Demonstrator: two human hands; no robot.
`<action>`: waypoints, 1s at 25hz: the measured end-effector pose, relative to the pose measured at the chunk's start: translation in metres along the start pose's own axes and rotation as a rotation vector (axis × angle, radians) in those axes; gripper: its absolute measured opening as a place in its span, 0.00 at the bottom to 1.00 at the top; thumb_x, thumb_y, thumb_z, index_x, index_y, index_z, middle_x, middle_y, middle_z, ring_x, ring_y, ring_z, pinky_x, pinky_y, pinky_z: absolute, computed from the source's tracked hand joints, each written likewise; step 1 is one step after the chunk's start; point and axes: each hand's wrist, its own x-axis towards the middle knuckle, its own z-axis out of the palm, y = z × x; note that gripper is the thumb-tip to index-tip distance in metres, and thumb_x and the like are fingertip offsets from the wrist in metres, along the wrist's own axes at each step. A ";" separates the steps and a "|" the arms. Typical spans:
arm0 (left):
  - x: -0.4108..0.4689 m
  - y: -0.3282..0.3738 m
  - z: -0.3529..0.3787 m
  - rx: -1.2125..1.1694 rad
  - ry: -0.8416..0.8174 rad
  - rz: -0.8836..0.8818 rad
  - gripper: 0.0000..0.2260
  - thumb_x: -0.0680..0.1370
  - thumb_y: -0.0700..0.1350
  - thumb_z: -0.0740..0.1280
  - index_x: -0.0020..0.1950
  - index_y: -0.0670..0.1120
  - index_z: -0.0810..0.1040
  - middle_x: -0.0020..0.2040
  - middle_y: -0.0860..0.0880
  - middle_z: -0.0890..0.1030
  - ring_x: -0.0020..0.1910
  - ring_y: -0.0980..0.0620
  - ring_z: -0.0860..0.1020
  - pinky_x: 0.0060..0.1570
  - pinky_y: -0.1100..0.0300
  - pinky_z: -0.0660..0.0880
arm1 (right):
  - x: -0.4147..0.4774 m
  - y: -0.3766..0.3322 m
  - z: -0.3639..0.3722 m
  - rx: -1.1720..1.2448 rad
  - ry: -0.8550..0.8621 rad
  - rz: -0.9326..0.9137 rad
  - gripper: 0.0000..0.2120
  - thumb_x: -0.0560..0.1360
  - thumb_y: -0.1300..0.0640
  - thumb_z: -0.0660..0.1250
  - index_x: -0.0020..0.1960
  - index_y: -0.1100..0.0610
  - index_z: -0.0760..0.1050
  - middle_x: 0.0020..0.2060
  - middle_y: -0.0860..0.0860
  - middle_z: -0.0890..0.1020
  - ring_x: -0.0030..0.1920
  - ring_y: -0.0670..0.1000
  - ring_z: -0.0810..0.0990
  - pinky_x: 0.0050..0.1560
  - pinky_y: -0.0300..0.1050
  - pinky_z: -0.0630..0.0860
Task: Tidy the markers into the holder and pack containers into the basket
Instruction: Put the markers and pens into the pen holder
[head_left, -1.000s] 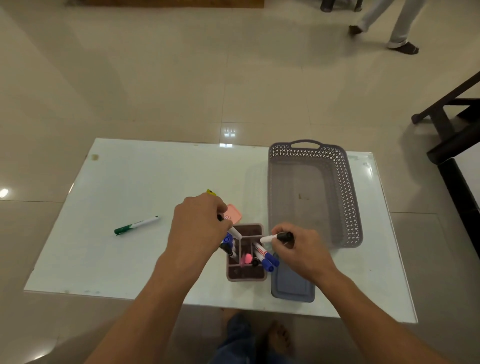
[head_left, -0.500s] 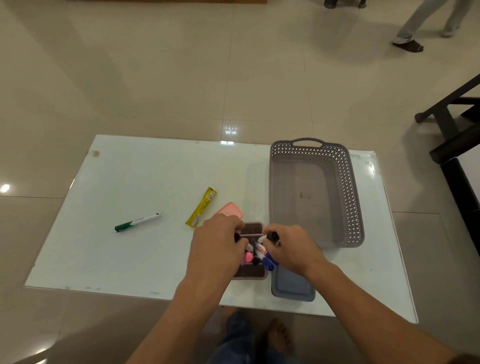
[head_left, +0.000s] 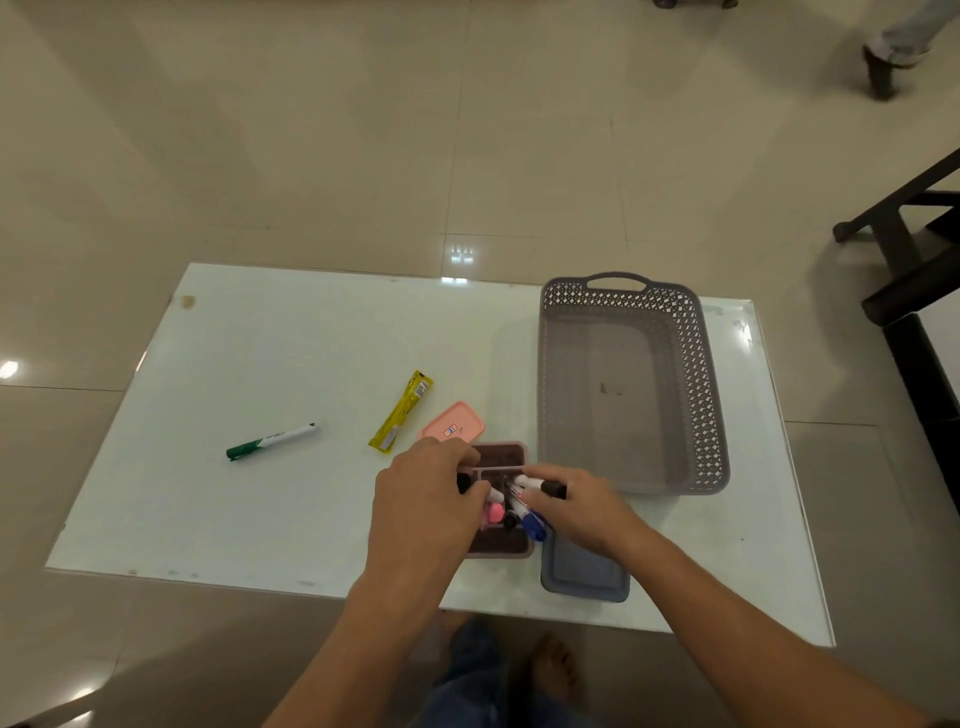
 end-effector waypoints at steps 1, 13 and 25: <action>0.002 0.001 0.000 -0.009 0.000 -0.006 0.12 0.76 0.51 0.72 0.60 0.55 0.81 0.55 0.56 0.82 0.45 0.58 0.76 0.48 0.69 0.67 | 0.000 0.000 0.000 0.111 -0.064 0.043 0.17 0.82 0.45 0.62 0.70 0.39 0.73 0.60 0.48 0.80 0.51 0.47 0.78 0.52 0.45 0.78; 0.013 -0.007 -0.001 -0.012 -0.004 -0.057 0.12 0.75 0.51 0.73 0.58 0.55 0.83 0.53 0.57 0.83 0.44 0.58 0.78 0.51 0.65 0.74 | 0.016 -0.012 0.001 0.559 -0.219 0.595 0.17 0.81 0.49 0.65 0.67 0.51 0.69 0.56 0.60 0.79 0.44 0.60 0.87 0.44 0.55 0.85; 0.016 -0.011 0.003 -0.052 -0.005 -0.072 0.11 0.74 0.49 0.73 0.56 0.55 0.83 0.50 0.57 0.83 0.41 0.59 0.77 0.45 0.70 0.68 | 0.018 -0.038 0.007 0.384 -0.303 0.690 0.15 0.74 0.48 0.76 0.49 0.55 0.72 0.47 0.56 0.75 0.45 0.54 0.81 0.35 0.46 0.82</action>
